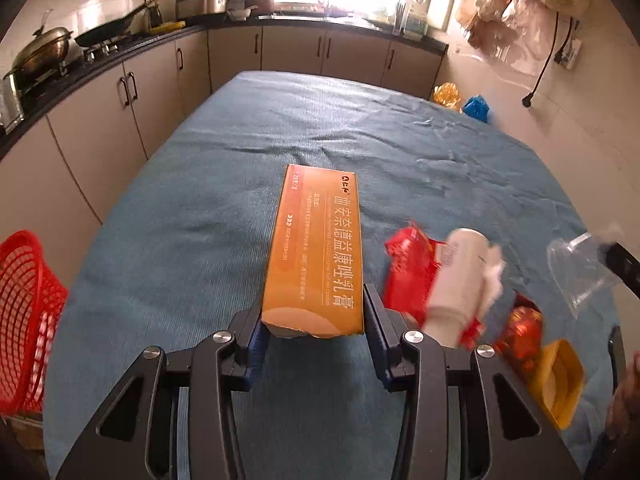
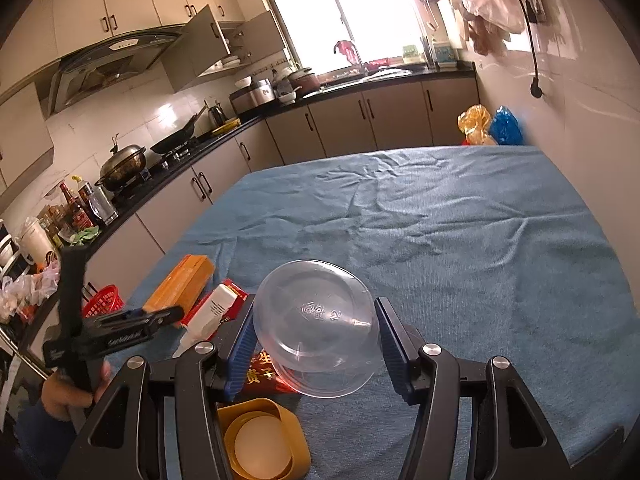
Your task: Collect trash
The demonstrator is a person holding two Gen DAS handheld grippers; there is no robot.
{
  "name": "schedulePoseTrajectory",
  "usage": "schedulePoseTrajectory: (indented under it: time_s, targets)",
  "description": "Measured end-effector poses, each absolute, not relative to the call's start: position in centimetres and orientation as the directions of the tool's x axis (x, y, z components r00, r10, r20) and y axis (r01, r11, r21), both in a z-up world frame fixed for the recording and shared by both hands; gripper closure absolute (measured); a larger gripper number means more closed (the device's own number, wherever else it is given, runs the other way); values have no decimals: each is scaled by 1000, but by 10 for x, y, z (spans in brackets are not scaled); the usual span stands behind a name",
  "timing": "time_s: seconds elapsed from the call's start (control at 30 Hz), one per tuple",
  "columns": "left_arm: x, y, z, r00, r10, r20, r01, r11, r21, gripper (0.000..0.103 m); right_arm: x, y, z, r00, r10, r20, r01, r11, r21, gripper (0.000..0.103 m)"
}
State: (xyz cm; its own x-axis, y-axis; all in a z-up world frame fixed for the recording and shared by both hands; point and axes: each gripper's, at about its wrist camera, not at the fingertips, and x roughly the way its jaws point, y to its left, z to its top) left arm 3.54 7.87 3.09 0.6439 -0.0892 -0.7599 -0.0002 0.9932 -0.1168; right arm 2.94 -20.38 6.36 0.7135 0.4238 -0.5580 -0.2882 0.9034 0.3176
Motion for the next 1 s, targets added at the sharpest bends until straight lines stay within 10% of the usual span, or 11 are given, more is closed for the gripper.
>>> schedulePoseTrajectory:
  time_s: [1.0]
  targets:
    - [-129, 46, 95, 824, -110, -555, 91, 994, -62, 61, -108, -175, 101, 758, 433, -489, -321, 899, 298, 42]
